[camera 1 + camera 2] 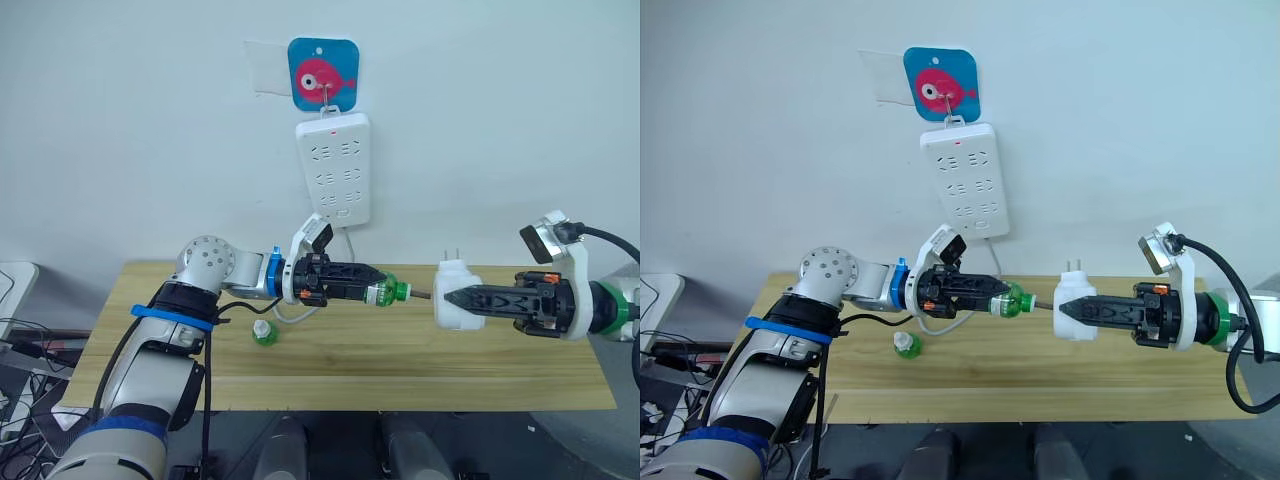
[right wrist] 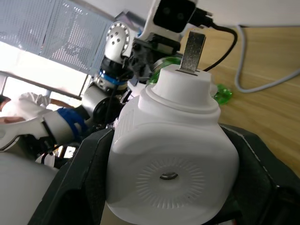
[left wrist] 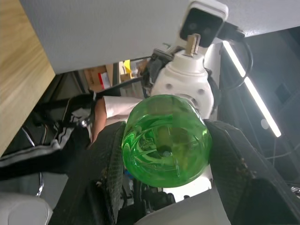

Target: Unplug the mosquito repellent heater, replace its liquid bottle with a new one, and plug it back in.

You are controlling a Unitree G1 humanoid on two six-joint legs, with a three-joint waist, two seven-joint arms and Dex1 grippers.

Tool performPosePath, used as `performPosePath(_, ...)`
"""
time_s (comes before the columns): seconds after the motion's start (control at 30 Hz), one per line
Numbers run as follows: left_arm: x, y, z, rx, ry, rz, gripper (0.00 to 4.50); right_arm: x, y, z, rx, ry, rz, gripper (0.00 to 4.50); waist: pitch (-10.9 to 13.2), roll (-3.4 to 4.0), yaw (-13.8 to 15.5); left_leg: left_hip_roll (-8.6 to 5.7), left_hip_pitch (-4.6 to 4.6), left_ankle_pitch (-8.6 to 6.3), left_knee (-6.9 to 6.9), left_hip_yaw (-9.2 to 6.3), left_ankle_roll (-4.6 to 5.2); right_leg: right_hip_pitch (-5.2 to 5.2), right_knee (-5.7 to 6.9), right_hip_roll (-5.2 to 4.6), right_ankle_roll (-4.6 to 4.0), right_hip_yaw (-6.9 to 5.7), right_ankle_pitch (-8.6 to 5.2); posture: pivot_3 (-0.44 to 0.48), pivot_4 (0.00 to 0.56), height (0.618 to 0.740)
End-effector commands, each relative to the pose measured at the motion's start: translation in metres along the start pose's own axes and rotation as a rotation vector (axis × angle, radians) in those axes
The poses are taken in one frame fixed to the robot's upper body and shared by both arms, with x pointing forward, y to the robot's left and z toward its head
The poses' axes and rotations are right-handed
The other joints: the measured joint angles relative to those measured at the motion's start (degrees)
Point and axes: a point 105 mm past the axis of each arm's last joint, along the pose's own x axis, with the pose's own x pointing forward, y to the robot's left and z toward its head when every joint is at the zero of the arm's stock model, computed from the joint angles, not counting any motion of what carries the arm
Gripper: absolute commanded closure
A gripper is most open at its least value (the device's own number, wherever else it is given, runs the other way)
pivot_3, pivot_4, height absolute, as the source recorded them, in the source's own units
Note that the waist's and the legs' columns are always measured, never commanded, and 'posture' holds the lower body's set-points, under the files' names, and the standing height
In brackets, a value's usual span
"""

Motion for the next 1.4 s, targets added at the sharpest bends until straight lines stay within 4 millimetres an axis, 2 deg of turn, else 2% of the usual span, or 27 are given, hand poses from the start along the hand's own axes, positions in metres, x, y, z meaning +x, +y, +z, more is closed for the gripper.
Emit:
performPosePath(0.03,-0.003,-0.005,0.003,0.038,-0.015,0.003,2.25,-0.009,0.010,0.004,-0.022,-0.017,0.011,1.41,0.00,0.00,0.08,-0.02,0.00,0.01,0.01,0.01,-0.02,0.00,0.00,-0.02,0.00,0.00,0.00,0.117,0.182,0.740)
performPosePath(0.13,-0.012,-0.003,0.008,0.051,-0.049,0.033,2.25,-0.021,0.004,0.002,0.006,-0.028,-0.043,1.41,0.00,0.00,0.11,-0.05,-0.02,0.02,0.00,0.03,-0.03,0.00,-0.01,-0.04,0.00,0.04,0.00,0.118,0.182,0.740)
performPosePath(0.17,-0.015,-0.004,0.008,0.063,-0.054,0.038,2.25,-0.028,-0.005,0.001,0.013,-0.038,-0.105,1.41,0.00,0.00,0.11,-0.05,-0.02,0.02,0.00,0.04,-0.03,0.00,-0.01,-0.04,0.00,0.04,0.00,0.122,0.182,0.740)
performPosePath(0.27,-0.020,-0.006,0.007,0.094,-0.061,0.055,2.25,-0.041,-0.042,-0.003,-0.009,-0.034,-0.344,1.41,-0.01,-0.01,0.11,-0.04,-0.01,0.02,0.00,0.05,-0.04,0.00,-0.01,-0.04,0.00,0.05,0.00,0.122,0.182,0.740)
performPosePath(0.4,-0.018,-0.006,0.003,0.112,-0.053,0.052,2.25,-0.051,-0.091,-0.016,-0.091,0.088,-0.659,1.41,-0.01,-0.01,0.03,-0.05,0.07,0.06,0.00,0.10,-0.10,0.00,0.02,-0.04,0.02,0.12,0.00,0.129,0.184,0.740)
performPosePath(0.47,-0.016,-0.007,0.004,0.121,-0.053,0.043,2.25,-0.057,-0.116,-0.014,-0.103,0.105,-0.780,1.41,-0.01,-0.01,-0.06,-0.05,0.09,0.08,-0.01,0.14,-0.14,-0.01,0.01,-0.04,0.02,0.16,0.00,0.132,0.185,0.740)
performPosePath(0.63,-0.011,0.001,0.005,0.157,-0.066,0.086,2.25,-0.063,-0.162,-0.016,-0.117,0.172,-0.951,1.41,-0.01,-0.01,-0.05,-0.07,0.06,0.12,-0.03,0.18,-0.22,-0.04,0.00,-0.08,0.01,0.18,0.01,0.143,0.192,0.740)
performPosePath(0.73,-0.010,0.000,0.004,0.168,-0.060,0.084,2.25,-0.068,-0.181,-0.023,-0.117,0.243,-1.013,1.41,0.00,-0.01,0.20,-0.07,0.05,0.12,-0.05,0.18,-0.22,-0.06,0.00,-0.09,0.01,0.18,0.01,0.158,0.199,0.740)
performPosePath(1.0,-0.011,0.003,-0.007,0.180,-0.046,0.097,2.25,-0.078,-0.207,-0.026,-0.045,0.273,-1.078,1.41,0.04,-0.01,0.81,-0.16,-0.02,0.12,-0.06,0.21,-0.22,-0.11,0.00,-0.23,0.01,0.18,0.01,0.183,0.213,0.740)
performPosePath(1.2,-0.013,0.005,-0.008,0.189,-0.054,0.117,2.25,-0.078,-0.217,-0.029,-0.027,0.291,-1.090,1.41,0.06,-0.01,1.28,-0.25,-0.02,0.12,-0.06,0.21,-0.22,-0.11,0.01,-0.31,0.01,0.18,0.01,0.192,0.219,0.740)
performPosePath(1.4,-0.013,0.004,-0.012,0.191,-0.042,0.114,2.25,-0.079,-0.226,-0.041,-0.030,0.334,-1.104,1.41,0.09,-0.01,1.35,-0.34,-0.05,0.12,-0.07,0.20,-0.21,-0.11,-0.01,-0.41,0.03,0.17,0.00,0.211,0.234,0.740)
